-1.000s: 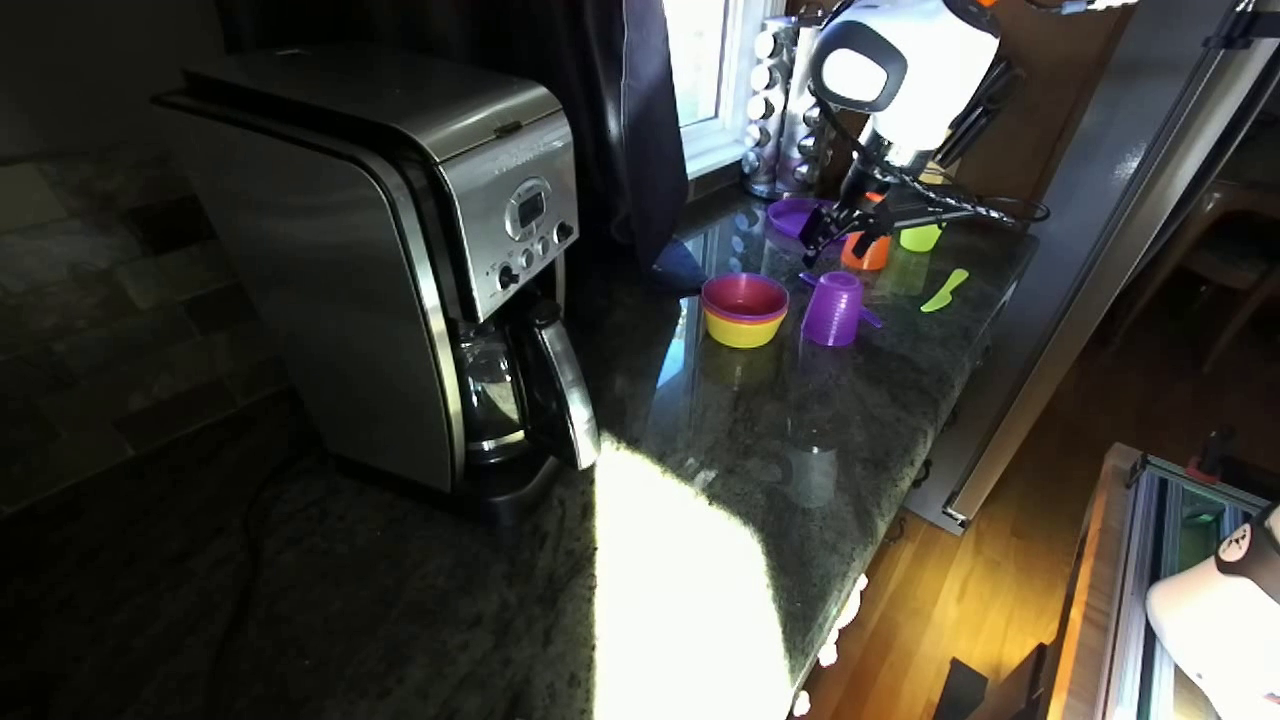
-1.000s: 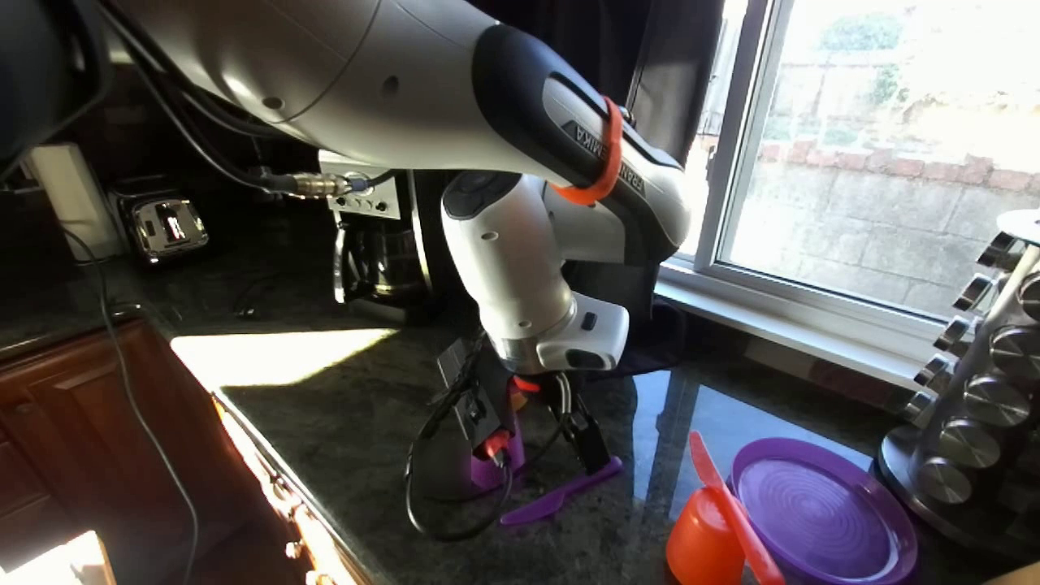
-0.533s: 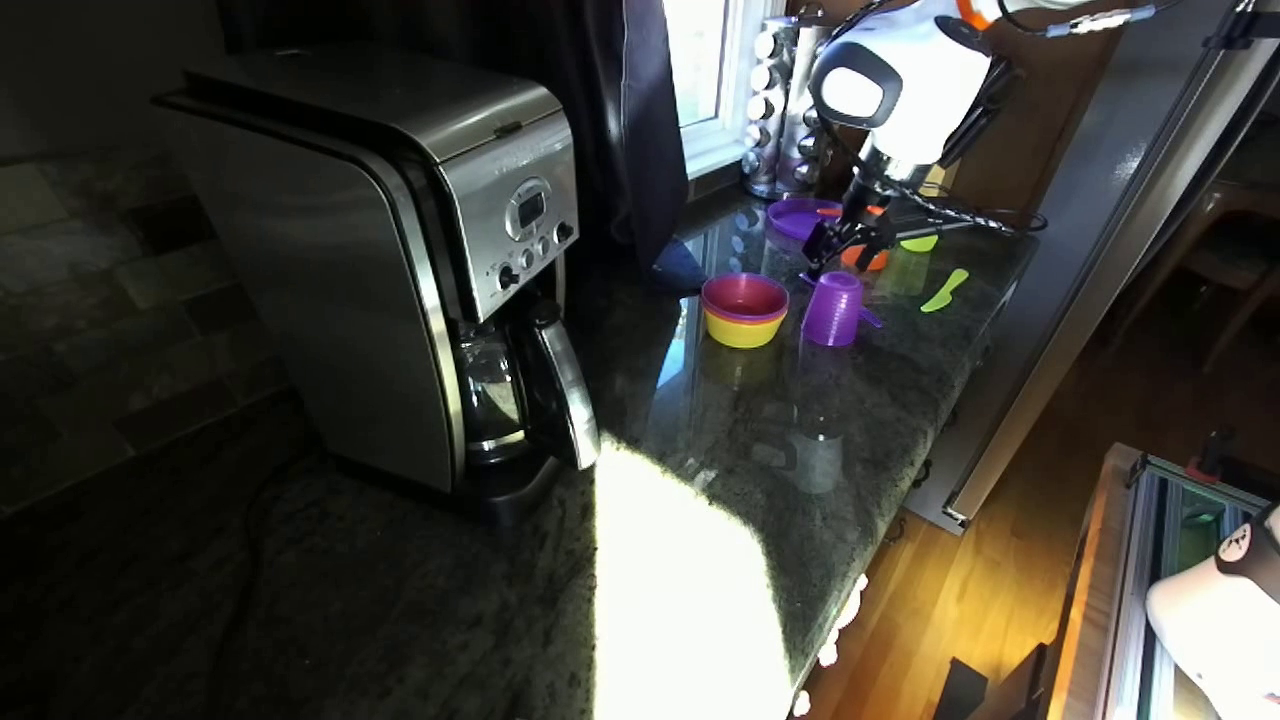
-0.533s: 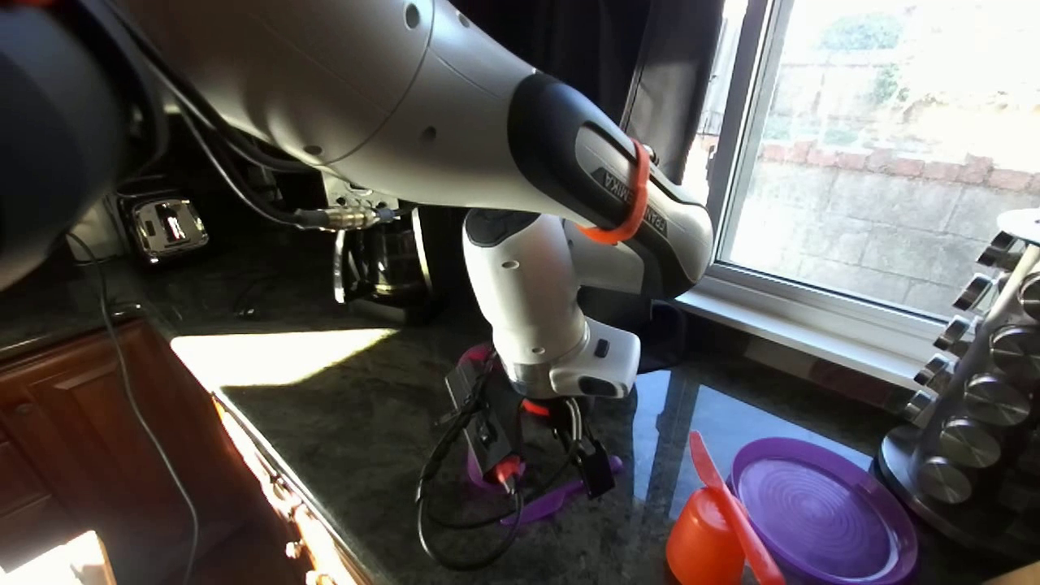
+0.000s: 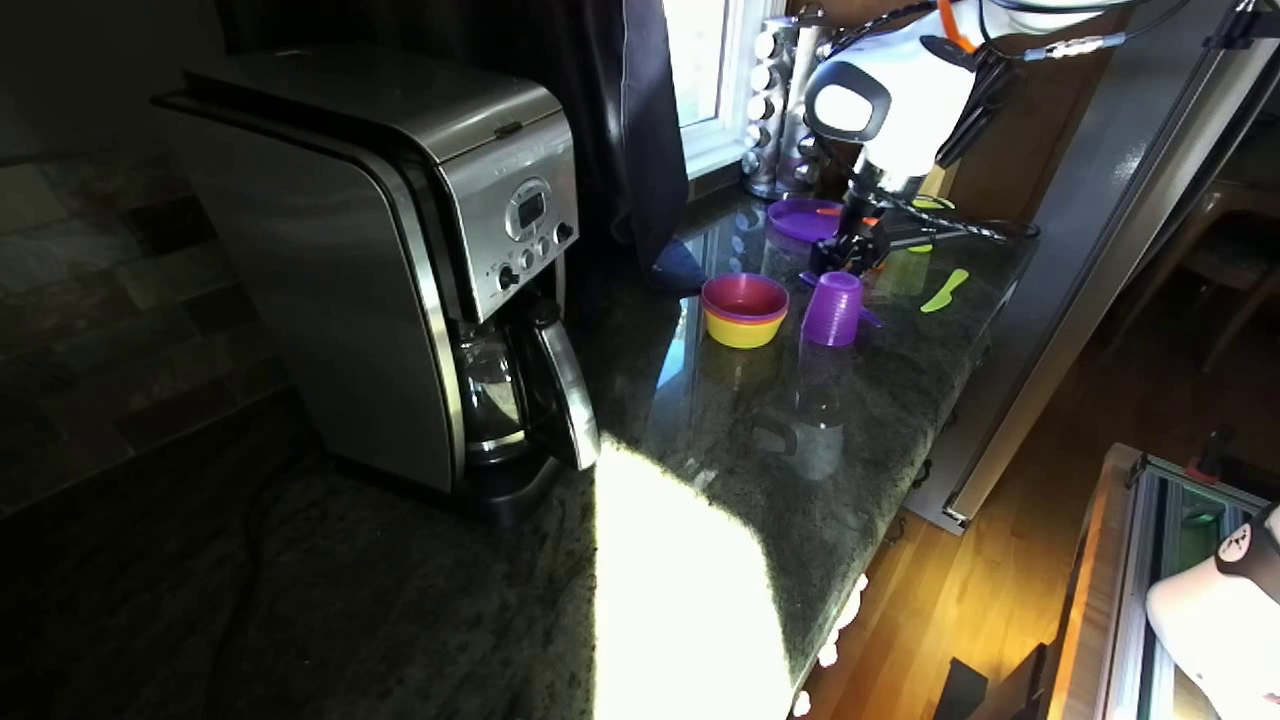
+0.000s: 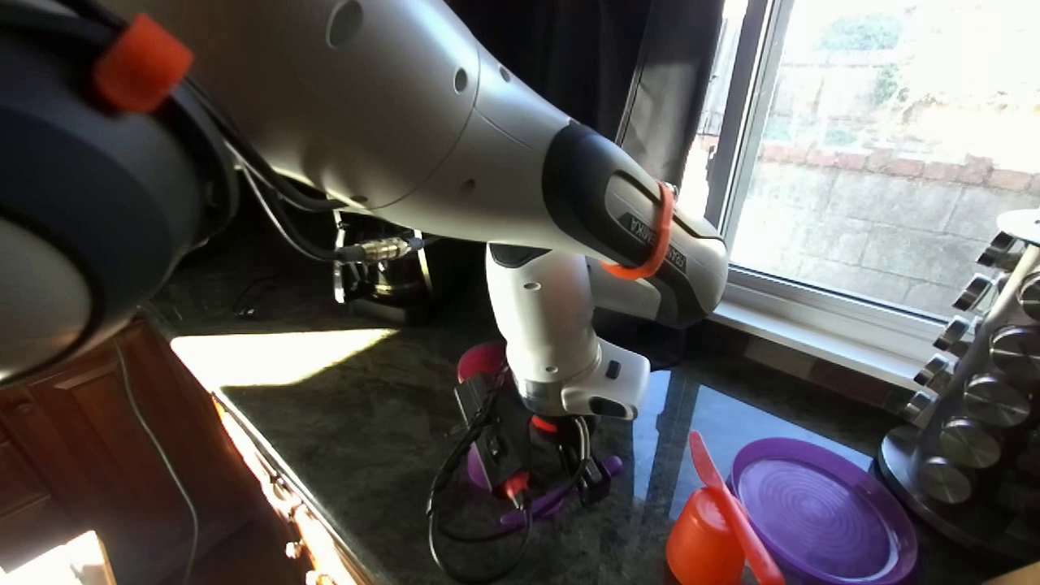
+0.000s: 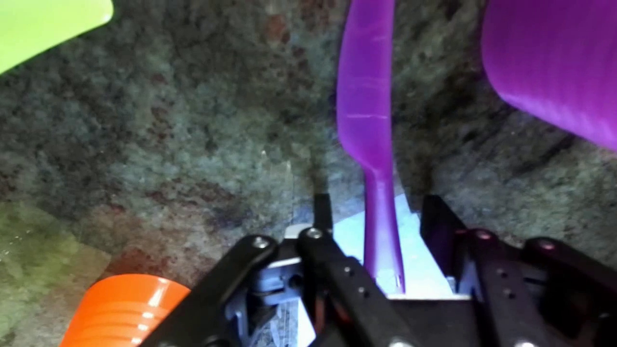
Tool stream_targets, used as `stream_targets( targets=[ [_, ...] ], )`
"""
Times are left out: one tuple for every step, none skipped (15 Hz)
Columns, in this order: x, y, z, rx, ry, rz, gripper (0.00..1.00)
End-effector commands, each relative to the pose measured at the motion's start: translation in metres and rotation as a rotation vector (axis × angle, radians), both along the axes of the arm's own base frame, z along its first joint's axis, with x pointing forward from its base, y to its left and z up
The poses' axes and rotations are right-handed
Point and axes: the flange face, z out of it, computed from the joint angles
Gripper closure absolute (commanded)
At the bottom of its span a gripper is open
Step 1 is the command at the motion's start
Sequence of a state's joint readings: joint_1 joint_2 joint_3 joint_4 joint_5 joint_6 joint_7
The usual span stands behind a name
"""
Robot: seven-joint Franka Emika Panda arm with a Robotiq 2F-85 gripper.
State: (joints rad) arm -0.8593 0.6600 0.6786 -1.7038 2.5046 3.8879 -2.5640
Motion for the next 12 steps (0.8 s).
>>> stream_targets(
  targets=[
    [0.005, -0.004, -0.007, 0.018, 0.051, 0.023, 0.66],
    [0.006, -0.004, -0.006, 0.018, 0.057, 0.021, 0.79],
    [0.008, -0.004, -0.006, 0.019, 0.062, 0.021, 0.8],
    [0.008, -0.004, -0.006, 0.02, 0.074, 0.017, 0.86],
    [0.009, -0.005, -0.006, 0.024, 0.08, 0.011, 0.96],
    [0.01, -0.005, -0.006, 0.027, 0.088, 0.007, 1.0],
    [0.011, -0.006, -0.005, 0.028, 0.093, 0.001, 0.97],
    [0.012, -0.006, -0.004, 0.03, 0.098, -0.004, 0.96],
    [0.012, -0.006, -0.002, 0.032, 0.099, -0.007, 0.96],
    [0.012, -0.007, 0.004, 0.035, 0.097, -0.001, 0.96],
    [0.012, -0.008, 0.01, 0.03, 0.093, -0.005, 0.97],
    [0.012, -0.008, 0.015, 0.026, 0.09, -0.003, 0.98]
  ],
)
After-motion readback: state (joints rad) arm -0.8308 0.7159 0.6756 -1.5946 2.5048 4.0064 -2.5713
